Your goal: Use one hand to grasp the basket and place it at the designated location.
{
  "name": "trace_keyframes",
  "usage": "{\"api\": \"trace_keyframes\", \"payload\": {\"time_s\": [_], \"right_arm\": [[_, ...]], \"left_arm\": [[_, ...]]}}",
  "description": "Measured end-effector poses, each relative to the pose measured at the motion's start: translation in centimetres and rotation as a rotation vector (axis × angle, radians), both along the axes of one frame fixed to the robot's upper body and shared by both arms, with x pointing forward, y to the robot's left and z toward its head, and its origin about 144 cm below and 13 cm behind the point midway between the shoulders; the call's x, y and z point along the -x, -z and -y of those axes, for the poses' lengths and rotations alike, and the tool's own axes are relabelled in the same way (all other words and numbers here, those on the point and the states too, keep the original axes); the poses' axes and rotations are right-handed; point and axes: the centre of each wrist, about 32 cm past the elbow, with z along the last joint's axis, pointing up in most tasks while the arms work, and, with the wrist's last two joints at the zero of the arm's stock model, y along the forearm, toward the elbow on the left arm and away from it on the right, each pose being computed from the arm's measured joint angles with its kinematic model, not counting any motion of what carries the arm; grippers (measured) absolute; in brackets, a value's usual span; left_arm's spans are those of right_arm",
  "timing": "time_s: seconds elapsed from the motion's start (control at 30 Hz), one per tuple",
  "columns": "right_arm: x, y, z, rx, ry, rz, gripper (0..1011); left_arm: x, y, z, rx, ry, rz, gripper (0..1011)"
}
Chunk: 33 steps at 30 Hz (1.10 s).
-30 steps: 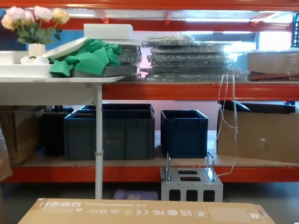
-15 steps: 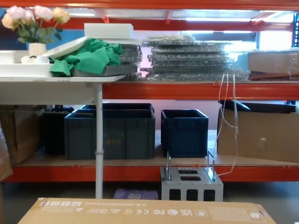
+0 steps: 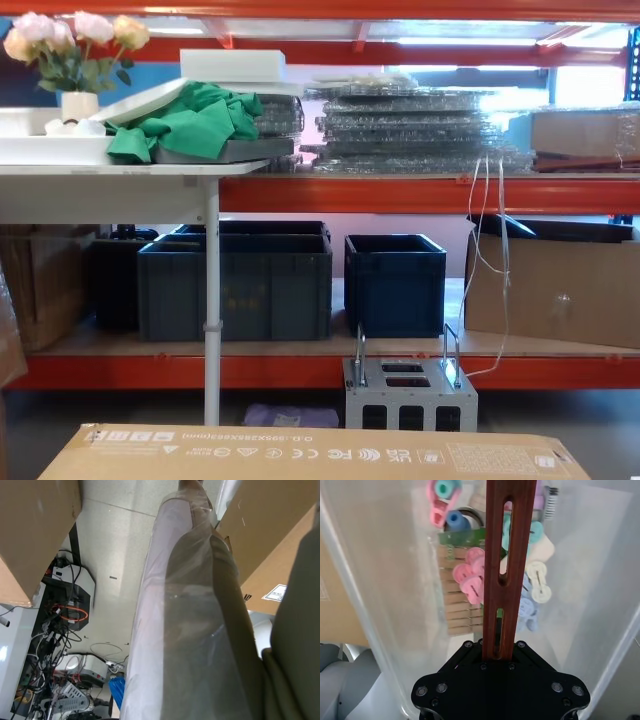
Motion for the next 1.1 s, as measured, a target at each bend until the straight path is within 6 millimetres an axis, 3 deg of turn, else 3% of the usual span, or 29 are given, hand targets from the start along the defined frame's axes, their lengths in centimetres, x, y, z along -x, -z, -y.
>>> {"api": "trace_keyframes", "payload": {"time_s": [0.67,1.1], "right_arm": [[-1.4,2.8,-0.4,0.009,0.024,-0.060,0],[-1.2,5.0,-0.7,0.015,0.020,-0.104,0]], "left_arm": [[0.0,0.0,0.0,0.000,0.000,0.000,0],[0.0,0.0,0.0,0.000,0.000,0.000,0]]}}
